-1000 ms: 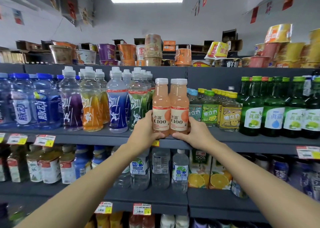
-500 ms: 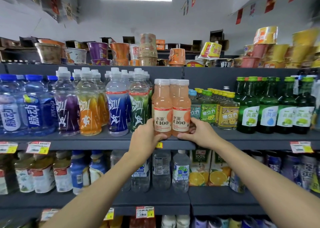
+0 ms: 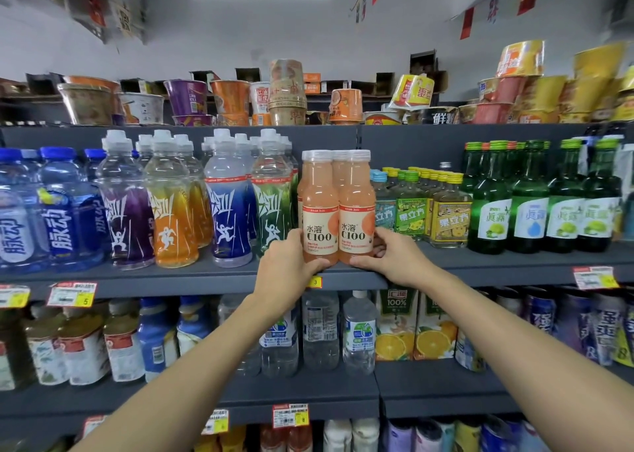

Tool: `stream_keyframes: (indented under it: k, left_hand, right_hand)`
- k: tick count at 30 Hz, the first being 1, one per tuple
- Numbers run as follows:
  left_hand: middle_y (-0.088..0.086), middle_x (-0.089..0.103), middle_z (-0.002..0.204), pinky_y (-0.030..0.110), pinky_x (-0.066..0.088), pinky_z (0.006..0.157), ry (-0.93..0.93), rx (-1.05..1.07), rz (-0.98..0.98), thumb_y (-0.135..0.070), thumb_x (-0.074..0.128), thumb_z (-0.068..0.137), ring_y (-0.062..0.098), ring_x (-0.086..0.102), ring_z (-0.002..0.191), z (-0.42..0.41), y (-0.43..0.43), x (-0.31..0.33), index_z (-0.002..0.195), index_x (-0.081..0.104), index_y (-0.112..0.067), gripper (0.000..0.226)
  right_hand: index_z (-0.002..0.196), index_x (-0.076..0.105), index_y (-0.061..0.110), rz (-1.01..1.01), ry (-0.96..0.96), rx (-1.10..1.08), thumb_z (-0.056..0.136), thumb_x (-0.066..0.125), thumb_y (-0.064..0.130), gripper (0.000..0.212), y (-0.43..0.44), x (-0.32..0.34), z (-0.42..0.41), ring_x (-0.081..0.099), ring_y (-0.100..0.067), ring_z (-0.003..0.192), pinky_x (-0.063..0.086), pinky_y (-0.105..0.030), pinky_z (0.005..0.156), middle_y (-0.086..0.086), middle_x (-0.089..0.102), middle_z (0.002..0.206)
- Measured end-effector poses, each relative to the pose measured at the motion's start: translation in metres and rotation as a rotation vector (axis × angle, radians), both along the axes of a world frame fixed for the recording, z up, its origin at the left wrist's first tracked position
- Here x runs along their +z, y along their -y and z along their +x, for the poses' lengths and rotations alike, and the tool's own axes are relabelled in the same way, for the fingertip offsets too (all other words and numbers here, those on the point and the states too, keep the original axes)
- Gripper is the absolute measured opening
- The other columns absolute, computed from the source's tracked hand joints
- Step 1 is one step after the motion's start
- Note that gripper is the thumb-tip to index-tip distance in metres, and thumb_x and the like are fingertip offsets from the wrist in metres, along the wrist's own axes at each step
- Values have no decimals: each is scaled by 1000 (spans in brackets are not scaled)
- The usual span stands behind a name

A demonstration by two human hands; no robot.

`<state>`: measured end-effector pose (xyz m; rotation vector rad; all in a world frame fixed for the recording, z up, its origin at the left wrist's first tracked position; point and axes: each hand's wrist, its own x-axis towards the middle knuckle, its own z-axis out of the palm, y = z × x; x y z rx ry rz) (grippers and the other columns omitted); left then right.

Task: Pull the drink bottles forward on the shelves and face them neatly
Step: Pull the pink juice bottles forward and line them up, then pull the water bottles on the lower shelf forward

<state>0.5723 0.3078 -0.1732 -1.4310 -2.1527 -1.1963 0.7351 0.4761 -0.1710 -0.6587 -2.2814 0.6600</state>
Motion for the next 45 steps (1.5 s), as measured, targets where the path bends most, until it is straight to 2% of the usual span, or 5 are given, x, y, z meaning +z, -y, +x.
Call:
stream_keyframes:
  k: [8,26,30,41,45]
  left_hand:
    - [2,72,114,41,58,84,9,-7,9,-45,83,77,18,68,102,2,0,2,134,53,-16,71]
    - [-1,74,110,36,56,79,-59,79,-4,-49,79,78,19,68,101,0,-1,1,124,60,-20,58]
    - [-1,73,110,35,57,78,-59,78,12,-50,79,78,18,68,100,-2,-1,-1,124,59,-21,57]
    - [0,73,110,37,57,80,-72,89,12,-48,79,80,19,68,100,-2,-1,-4,123,60,-19,56]
    - [5,71,106,38,54,75,-152,155,-31,-55,76,79,25,67,98,-2,1,0,115,58,-16,56]
  right_hand:
    - [123,61,26,-34,11,-1,68,86,53,67,-3,0,-1,57,20,77,43,-3,60,20,67,97]
    - [124,64,29,-57,-1,-34,68,86,56,67,4,-1,-5,59,17,76,42,-3,58,21,69,99]
    - [127,63,31,-58,19,-36,68,84,58,69,5,0,-5,62,8,81,42,-8,64,22,69,103]
    - [130,62,25,-66,15,-36,73,85,48,65,8,0,-5,57,22,76,41,0,59,23,68,99]
    - [131,58,21,-27,51,-67,75,84,49,68,15,4,-4,61,8,79,44,-8,65,11,70,112]
